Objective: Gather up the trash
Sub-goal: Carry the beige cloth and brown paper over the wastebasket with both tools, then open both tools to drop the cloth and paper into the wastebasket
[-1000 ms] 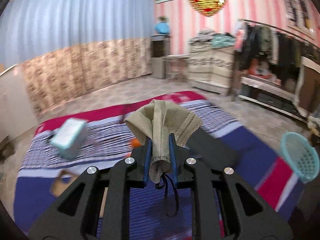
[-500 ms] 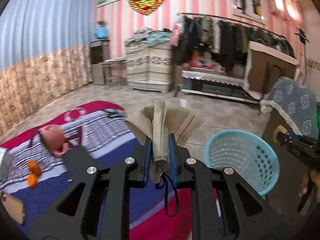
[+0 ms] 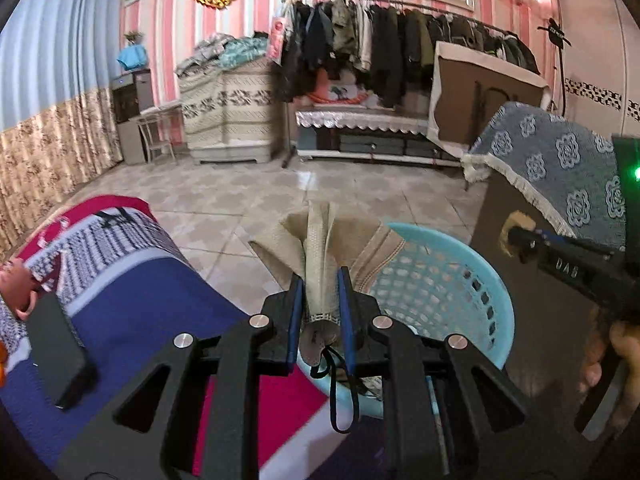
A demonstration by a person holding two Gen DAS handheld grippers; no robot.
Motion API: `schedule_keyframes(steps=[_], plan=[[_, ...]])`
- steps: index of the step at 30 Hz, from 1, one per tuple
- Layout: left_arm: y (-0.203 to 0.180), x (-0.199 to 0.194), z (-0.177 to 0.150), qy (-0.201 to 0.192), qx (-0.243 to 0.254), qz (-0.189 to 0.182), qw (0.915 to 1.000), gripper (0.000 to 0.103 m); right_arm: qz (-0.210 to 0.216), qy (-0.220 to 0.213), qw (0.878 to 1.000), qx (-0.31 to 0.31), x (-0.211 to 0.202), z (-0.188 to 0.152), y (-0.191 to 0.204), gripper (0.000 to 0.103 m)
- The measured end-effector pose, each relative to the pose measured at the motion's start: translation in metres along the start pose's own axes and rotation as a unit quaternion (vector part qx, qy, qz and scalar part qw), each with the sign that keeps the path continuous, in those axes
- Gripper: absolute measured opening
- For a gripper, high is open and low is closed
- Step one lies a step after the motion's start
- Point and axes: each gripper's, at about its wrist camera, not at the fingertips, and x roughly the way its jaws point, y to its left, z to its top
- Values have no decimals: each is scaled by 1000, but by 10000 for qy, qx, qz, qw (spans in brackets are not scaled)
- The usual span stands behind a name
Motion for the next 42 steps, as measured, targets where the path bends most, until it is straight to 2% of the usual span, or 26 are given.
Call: schedule_keyframes(steps=[6,10,14,16,18,20,21,23,29,33,42], plan=[[-13,24,-8,229,126,-124,9996,16,-25,24,10000,22,2,-2,-1,21],[-19,37,-8,327,242,-51,9992,16,-51,65,9999,-67,5,-2,5,21],[-19,53,-3,425,287,-10,9987,23,-54,86,9999,-79,7,-1,6,21],[-19,57,0,434,308,23,9986,30,-55,101,9999,-85,8,-1,8,21],[-18,62,3,502,349,134,9980,51,-46,111,9999,-81,8,-1,9,21],[-14,62,4,486,322,207,9981,57,-25,121,9999,-66,9,0,10,21],[-12,62,4,498,314,224,9980,67,-22,124,9999,-67,10,0,11,21],[-5,58,5,456,283,408,9977,80,-1,137,9999,-74,11,1,16,21],[24,34,11,167,56,826,9964,94,59,164,9992,-368,15,0,45,21],[51,17,11,87,-130,1054,9943,97,161,201,9988,-421,19,-2,66,21],[118,-18,-5,138,-819,1460,9858,97,304,336,9983,-378,32,-9,99,22]])
